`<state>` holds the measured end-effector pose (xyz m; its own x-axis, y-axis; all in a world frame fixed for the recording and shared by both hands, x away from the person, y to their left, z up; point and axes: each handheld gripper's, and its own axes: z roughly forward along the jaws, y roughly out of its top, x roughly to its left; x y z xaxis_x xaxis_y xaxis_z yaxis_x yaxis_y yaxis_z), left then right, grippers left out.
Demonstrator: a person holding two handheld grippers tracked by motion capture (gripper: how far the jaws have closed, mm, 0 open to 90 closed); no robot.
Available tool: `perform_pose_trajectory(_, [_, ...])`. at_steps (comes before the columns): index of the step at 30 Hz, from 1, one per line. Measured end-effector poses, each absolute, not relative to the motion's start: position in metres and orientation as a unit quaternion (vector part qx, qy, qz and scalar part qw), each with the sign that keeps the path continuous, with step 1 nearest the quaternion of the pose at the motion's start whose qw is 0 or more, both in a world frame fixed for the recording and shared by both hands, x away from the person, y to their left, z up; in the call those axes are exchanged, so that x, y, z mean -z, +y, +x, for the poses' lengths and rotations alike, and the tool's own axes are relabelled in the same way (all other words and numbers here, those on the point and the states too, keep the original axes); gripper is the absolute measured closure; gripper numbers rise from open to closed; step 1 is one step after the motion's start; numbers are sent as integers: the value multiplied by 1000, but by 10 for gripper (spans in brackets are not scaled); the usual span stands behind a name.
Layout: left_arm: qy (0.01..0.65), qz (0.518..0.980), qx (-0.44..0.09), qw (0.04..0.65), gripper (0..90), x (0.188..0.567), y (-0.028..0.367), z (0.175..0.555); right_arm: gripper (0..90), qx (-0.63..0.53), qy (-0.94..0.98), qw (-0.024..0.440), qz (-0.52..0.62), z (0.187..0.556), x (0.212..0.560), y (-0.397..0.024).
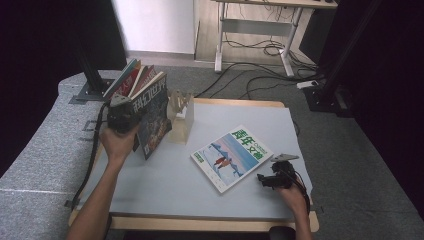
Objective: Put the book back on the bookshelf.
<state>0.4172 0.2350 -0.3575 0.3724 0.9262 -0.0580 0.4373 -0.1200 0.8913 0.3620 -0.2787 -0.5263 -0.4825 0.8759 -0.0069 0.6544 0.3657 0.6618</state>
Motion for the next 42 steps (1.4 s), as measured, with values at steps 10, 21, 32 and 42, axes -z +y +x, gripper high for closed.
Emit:
perform_pose_trajectory(10, [496, 681, -282, 460, 829, 351, 244, 414, 108, -315, 796, 192, 480, 359, 530, -280])
perform_pose_trajectory(21, [488, 680, -295, 461, 828, 340, 243, 411, 105, -323, 792, 196, 480, 358, 531, -281])
perform_pose_trajectory(32, [482, 678, -294, 470, 828, 335, 233, 416, 103, -324, 791, 196, 480, 357, 532, -281])
perform_pose_trajectory(42, [491, 674, -291, 469, 828, 347, 220, 435, 102, -328, 790, 197, 479, 357, 533, -282])
